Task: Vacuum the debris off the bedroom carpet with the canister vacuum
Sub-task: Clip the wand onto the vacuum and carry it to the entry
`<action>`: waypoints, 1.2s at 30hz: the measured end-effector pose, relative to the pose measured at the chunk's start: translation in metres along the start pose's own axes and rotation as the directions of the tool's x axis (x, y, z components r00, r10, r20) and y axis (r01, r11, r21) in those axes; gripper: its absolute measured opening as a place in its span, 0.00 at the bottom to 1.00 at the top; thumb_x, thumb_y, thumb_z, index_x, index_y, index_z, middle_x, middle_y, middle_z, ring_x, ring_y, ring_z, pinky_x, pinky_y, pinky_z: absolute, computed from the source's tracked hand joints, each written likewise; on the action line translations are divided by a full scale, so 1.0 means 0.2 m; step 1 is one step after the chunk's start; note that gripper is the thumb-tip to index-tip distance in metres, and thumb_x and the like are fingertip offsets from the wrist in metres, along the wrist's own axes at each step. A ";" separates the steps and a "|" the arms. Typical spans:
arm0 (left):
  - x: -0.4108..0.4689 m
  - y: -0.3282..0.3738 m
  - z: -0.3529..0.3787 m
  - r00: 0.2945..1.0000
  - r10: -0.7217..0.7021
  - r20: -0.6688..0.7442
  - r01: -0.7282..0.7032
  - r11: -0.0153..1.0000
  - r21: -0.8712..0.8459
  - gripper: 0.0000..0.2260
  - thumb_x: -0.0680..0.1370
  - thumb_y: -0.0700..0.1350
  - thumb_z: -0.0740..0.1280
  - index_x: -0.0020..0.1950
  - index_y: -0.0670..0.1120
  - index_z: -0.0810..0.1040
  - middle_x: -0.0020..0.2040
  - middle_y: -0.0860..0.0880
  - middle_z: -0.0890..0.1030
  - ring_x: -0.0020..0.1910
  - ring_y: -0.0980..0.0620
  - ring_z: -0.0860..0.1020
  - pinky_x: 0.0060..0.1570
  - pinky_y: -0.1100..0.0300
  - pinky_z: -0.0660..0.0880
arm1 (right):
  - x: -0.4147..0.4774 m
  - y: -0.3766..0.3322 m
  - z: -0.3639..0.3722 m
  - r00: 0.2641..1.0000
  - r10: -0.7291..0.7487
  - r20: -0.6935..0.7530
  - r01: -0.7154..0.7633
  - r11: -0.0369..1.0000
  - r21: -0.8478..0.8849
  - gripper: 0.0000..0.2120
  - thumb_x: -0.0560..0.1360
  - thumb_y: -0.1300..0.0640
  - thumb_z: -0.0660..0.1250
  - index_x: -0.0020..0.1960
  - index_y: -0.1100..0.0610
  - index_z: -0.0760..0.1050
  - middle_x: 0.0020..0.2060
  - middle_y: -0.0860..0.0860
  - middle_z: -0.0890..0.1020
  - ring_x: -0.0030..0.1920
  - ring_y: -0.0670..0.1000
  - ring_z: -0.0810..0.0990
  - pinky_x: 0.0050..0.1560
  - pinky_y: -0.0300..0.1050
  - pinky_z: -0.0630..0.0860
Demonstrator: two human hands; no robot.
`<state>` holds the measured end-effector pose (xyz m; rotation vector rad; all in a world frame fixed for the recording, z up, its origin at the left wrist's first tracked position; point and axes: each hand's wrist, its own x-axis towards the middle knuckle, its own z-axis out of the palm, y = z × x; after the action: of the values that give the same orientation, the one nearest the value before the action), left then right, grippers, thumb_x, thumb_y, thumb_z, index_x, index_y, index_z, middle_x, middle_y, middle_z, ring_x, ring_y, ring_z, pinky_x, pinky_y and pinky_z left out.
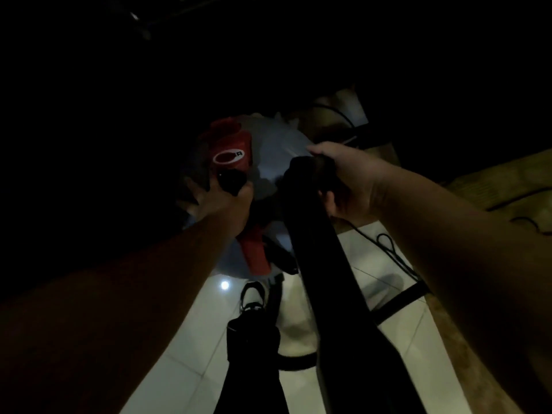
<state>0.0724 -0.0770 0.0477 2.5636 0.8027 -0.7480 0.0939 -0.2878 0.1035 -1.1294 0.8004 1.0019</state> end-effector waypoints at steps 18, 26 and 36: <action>-0.40 -0.17 -0.85 0.757 0.398 0.519 0.215 0.597 -0.773 0.16 0.74 0.40 0.73 0.61 0.47 0.79 0.41 0.46 0.85 0.38 0.47 0.85 0.38 0.54 0.81 | 0.13 -0.13 0.60 0.993 -0.113 0.016 0.103 0.947 0.304 0.28 0.79 0.38 0.71 0.69 0.57 0.77 0.53 0.55 0.86 0.45 0.48 0.88 0.46 0.37 0.83; -0.18 -0.10 -1.15 0.875 0.450 0.179 -0.312 0.807 -0.502 0.20 0.74 0.36 0.74 0.60 0.54 0.73 0.43 0.56 0.81 0.33 0.60 0.81 0.30 0.69 0.77 | -0.38 0.15 0.61 0.984 -0.085 0.154 0.137 0.919 -0.369 0.34 0.69 0.27 0.65 0.63 0.51 0.81 0.56 0.49 0.88 0.59 0.51 0.85 0.61 0.52 0.77; -0.24 -0.25 -1.02 0.929 0.323 -0.178 -0.364 0.885 -0.290 0.24 0.78 0.48 0.72 0.72 0.53 0.71 0.66 0.53 0.78 0.64 0.50 0.77 0.53 0.60 0.72 | -0.32 0.50 0.92 0.945 0.015 0.328 0.291 0.426 -0.857 0.20 0.80 0.42 0.70 0.61 0.57 0.78 0.54 0.55 0.83 0.57 0.55 0.82 0.60 0.47 0.76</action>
<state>0.0853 0.0371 0.2309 2.3770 0.4353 -0.3183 -0.0178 -0.1126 0.1747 -1.8674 -0.1953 1.4681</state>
